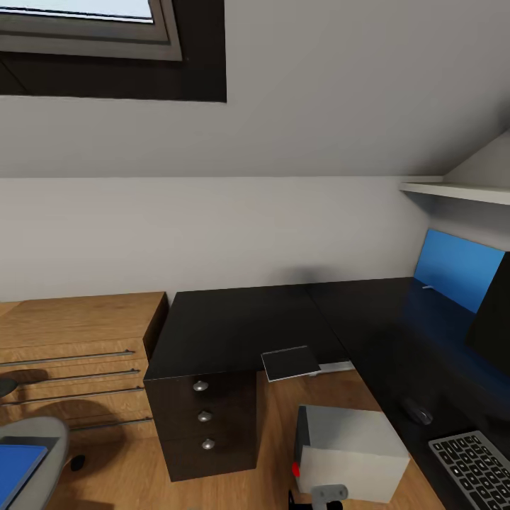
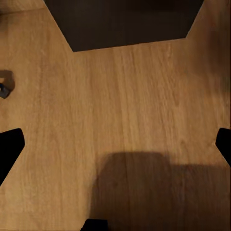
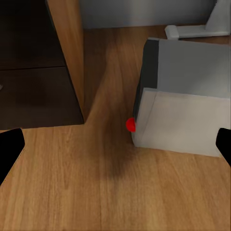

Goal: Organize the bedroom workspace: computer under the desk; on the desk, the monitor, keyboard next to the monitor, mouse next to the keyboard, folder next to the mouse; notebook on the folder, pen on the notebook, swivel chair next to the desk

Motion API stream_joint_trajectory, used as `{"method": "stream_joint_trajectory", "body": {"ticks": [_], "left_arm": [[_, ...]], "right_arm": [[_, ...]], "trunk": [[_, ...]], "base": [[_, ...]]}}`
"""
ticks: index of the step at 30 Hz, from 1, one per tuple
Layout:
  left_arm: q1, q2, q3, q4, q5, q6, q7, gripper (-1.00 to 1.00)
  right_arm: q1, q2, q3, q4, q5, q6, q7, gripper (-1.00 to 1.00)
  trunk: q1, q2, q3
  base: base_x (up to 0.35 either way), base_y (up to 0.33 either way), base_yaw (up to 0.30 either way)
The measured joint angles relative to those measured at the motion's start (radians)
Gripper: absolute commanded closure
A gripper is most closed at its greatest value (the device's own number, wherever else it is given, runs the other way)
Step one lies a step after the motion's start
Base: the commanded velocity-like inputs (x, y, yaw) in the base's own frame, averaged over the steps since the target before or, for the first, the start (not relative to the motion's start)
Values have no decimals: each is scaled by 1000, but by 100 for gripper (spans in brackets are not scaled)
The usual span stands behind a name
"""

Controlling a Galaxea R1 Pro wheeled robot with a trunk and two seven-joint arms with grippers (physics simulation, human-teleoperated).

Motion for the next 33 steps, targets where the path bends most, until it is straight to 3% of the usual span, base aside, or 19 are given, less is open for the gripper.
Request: {"method": "stream_joint_trajectory", "body": {"ticks": [5,6,10,19,33], "left_arm": [[0,0,4,12,3,-36,-28,-100],[0,-3,83,58,4,-36,-32,-100],[0,-5,113,68,2,-17,-33,-100],[0,-5,117,69,1,23,-35,-100],[0,-6,117,69,-2,10,-35,-100]], "right_arm": [[0,-3,-1,4,1,-12,2,-100],[0,1,0,8,2,-16,2,-100],[0,2,1,33,1,-16,2,-100],[0,2,1,43,0,-16,2,-100],[0,3,1,43,-1,-18,2,-100]], "trunk": [[-8,14,6],[-11,21,9],[-27,49,22],[-61,112,49],[-61,112,40]], "base": [[0,0,36],[0,0,199],[0,0,251],[0,0,275],[0,0,266]]}}
